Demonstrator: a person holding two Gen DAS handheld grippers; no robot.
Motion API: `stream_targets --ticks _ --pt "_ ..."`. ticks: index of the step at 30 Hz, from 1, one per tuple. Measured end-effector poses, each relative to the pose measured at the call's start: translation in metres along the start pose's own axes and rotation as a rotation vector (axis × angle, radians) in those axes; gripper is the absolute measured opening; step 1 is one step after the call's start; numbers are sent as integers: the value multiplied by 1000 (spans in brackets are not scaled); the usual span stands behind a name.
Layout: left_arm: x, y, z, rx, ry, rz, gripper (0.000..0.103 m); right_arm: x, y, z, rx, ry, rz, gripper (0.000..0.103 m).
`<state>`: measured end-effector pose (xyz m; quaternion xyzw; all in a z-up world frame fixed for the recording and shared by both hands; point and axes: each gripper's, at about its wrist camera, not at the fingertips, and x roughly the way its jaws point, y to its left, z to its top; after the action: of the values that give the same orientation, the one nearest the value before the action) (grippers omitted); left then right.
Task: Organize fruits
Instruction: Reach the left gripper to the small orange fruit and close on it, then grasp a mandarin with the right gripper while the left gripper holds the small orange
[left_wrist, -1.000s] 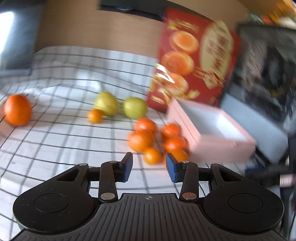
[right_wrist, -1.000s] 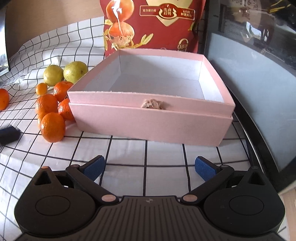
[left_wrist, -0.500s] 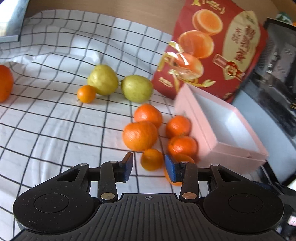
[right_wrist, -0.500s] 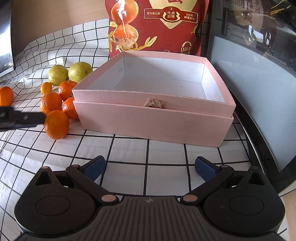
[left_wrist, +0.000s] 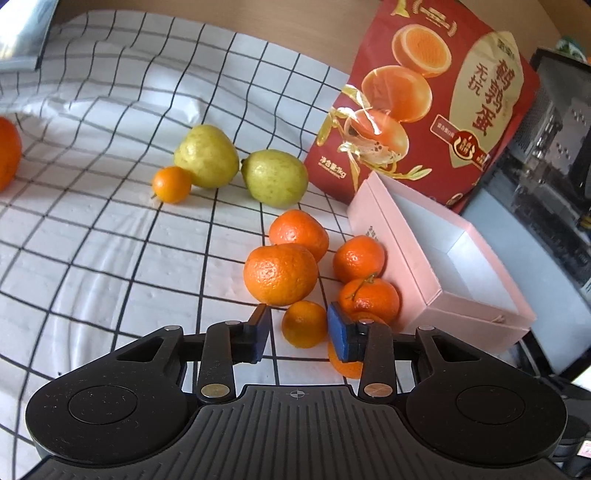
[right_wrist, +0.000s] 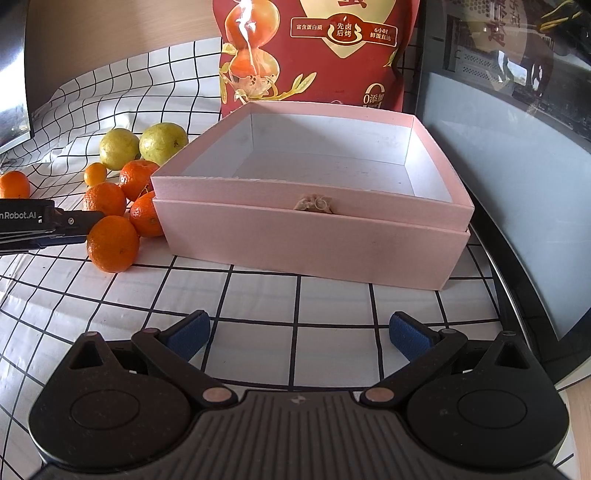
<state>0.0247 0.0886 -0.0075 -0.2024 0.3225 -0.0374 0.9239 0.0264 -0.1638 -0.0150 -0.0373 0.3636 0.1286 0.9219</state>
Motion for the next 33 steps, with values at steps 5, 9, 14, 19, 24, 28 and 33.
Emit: stream_targets --ticks 5,9,14,19,24,28,33 --pt "-9 -1 -4 48 -6 0 35 0 0 0 1 1 0 103" --pt "-33 3 -11 78 -36 41 22 -5 3 -2 -10 -16 -9 102" --pt "-61 25 -13 10 -88 17 23 -31 42 -8 -165 -121 88 102" --pt "-78 40 -11 -29 -135 -28 23 -32 95 2 -279 -132 191 91" --pt "-77 46 -12 -19 -118 -44 23 -5 131 22 -304 -110 201 82" --pt "-79 53 -12 -47 -144 -50 23 13 143 34 -285 -81 238 73" --pt "-88 67 -10 -91 -182 -38 23 25 157 47 -304 -73 272 65"
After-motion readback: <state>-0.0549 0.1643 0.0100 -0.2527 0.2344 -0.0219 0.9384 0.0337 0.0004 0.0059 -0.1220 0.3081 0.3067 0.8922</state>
